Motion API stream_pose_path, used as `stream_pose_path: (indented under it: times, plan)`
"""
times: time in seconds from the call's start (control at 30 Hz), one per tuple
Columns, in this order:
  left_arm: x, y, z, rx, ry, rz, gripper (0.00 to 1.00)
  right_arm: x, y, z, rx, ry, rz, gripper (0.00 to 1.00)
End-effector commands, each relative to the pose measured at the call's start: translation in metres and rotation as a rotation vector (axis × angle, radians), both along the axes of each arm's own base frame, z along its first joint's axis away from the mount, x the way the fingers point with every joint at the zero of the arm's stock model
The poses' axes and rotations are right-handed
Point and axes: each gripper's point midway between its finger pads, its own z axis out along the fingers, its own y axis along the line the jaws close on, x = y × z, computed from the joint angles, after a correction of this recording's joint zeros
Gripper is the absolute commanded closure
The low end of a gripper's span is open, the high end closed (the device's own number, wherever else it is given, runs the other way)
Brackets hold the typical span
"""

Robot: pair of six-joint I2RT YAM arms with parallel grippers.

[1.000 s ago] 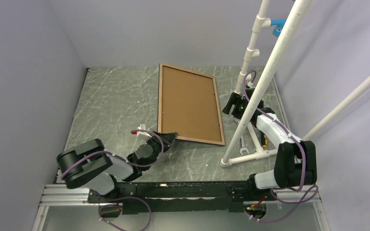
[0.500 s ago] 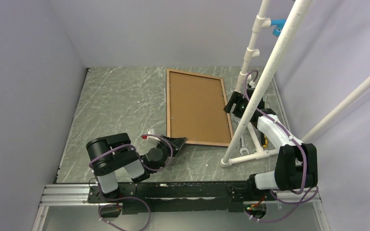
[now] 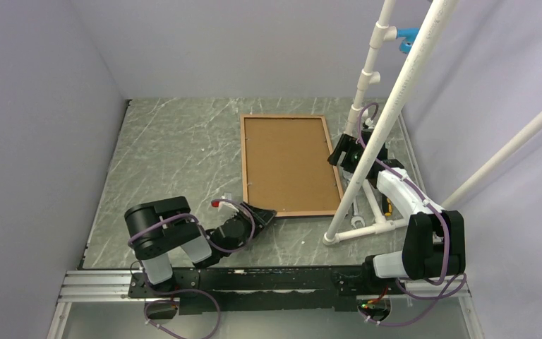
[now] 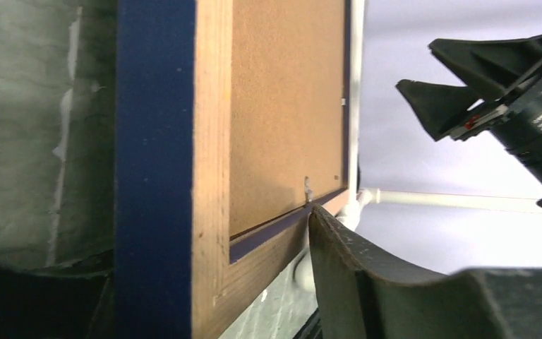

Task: Take the photo out of the frame

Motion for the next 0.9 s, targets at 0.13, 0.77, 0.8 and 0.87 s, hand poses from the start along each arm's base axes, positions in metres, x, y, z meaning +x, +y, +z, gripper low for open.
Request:
stream_pose_path:
  times: [0.13,0.77,0.8,0.87]
  plan:
    - [-0.002,-0.007,0.019,0.060,0.006,-0.026,0.20,0.008,-0.001,0.013,0.004,-0.063,-0.003,0.19]
    - [-0.021,-0.013,0.012,0.294,0.229,-0.109,0.01,0.005,-0.002,0.016,0.001,-0.073,-0.003,0.19]
    - [-0.022,-0.012,0.013,0.301,0.229,-0.112,0.01,0.005,-0.002,0.016,0.001,-0.076,-0.003,0.19]
    - [-0.025,-0.008,0.010,0.323,0.259,-0.110,0.01,0.005,-0.002,0.016,0.002,-0.078,-0.002,0.18]
